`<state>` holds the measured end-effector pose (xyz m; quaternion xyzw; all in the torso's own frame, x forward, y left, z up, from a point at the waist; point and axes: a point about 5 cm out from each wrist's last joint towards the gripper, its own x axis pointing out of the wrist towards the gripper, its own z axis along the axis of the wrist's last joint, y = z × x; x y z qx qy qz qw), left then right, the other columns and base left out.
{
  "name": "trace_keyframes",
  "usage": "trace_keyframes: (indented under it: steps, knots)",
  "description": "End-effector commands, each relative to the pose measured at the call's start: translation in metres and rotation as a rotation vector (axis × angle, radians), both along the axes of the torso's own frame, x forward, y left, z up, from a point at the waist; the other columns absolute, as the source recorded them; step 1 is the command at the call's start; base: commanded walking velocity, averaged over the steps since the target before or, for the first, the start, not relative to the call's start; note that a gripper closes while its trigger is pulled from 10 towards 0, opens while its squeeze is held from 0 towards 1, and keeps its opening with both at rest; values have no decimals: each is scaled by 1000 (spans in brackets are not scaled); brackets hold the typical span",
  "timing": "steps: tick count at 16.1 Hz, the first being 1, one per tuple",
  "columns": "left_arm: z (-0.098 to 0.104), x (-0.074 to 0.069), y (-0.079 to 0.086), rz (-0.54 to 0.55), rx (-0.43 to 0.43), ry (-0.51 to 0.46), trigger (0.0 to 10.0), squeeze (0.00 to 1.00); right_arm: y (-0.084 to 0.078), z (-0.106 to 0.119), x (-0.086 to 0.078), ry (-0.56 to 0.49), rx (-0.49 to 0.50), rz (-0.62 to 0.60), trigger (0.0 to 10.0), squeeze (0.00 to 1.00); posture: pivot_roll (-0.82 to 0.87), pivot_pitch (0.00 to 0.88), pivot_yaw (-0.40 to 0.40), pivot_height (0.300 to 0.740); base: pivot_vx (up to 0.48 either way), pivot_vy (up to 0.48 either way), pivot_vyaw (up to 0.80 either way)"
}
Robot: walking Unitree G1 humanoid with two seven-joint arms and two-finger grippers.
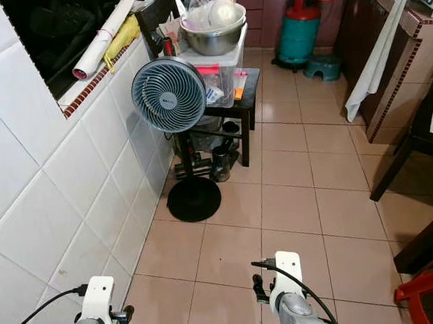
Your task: Setting the table
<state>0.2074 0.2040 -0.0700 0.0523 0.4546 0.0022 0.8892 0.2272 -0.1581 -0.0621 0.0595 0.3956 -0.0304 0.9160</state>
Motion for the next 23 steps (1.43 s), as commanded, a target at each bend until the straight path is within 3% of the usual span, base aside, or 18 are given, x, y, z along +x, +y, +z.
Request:
trace_keyframes:
  steps: [1,4,7,23]
  knots:
    - [2,5,-8,14,-45,-33,10000,0,0,4,6,-31,-5,13,10000,0,42,0,-3,740,0,0,0]
    - [12,24,-23,39,-95,-116,10000,0,3,13,19,-82,15,-12,10000,0,43,0,-7,740,0,0,0]
    - [17,32,-27,19,-88,-128,10000,0,5,18,26,-102,13,-4,10000,0,36,0,-4,740,0,0,0]
    - [17,32,-27,7,-80,-124,10000,0,5,17,25,-99,6,5,10000,0,35,0,-4,740,0,0,0]
